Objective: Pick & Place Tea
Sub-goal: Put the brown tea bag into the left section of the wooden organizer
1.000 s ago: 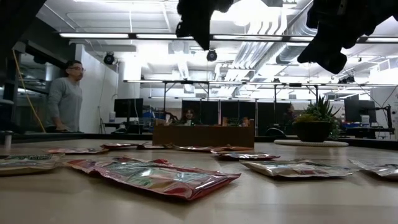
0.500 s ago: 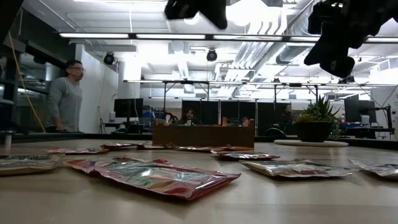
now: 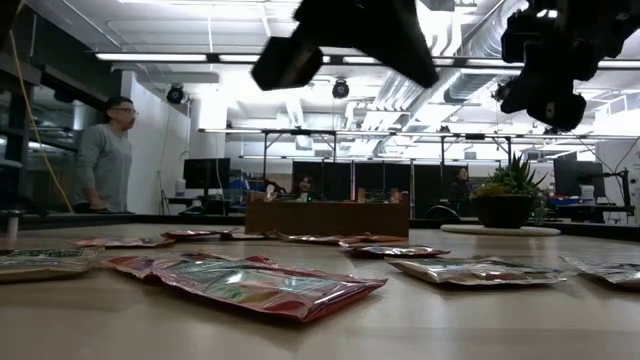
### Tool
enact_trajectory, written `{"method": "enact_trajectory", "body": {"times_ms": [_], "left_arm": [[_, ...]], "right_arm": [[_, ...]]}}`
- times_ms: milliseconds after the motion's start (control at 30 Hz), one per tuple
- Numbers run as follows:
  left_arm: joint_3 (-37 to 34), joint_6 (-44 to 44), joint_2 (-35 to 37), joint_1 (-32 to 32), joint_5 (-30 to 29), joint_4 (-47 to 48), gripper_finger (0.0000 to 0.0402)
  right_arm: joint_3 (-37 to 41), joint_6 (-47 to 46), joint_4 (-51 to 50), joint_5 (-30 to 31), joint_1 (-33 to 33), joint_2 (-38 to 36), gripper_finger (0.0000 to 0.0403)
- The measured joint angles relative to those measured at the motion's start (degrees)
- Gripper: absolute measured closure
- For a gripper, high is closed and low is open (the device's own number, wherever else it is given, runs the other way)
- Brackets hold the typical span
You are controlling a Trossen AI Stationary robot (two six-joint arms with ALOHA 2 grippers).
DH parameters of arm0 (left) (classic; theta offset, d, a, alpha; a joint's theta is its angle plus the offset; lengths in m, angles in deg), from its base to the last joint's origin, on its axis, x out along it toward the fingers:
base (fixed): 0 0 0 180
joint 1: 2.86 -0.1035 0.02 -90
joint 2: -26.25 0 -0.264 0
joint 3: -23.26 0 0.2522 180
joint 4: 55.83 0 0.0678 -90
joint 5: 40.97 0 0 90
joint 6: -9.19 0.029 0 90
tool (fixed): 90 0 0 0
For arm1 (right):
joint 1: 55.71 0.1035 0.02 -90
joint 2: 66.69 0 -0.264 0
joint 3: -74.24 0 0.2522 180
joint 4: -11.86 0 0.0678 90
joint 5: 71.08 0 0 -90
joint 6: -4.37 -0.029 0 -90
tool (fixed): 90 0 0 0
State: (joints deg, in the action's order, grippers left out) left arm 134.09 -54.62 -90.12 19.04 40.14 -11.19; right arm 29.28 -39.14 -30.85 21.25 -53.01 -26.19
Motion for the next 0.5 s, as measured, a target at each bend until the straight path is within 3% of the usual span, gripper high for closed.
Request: {"method": "enact_trajectory", "body": {"times_ms": [233, 500], "left_arm": [[0.04, -5.34, -2.96, -1.65, 4.29, -10.46, 0.0401], [-0.21, -13.93, -7.29, -1.66, 4.91, -11.56, 0.0401]], "right_arm": [[0.67, -9.31, 0.40, 13.09, 7.41, 0.87, 0.0403], [6.98, -19.75, 2.31, 17.51, 15.42, 2.65, 0.0403]]}}
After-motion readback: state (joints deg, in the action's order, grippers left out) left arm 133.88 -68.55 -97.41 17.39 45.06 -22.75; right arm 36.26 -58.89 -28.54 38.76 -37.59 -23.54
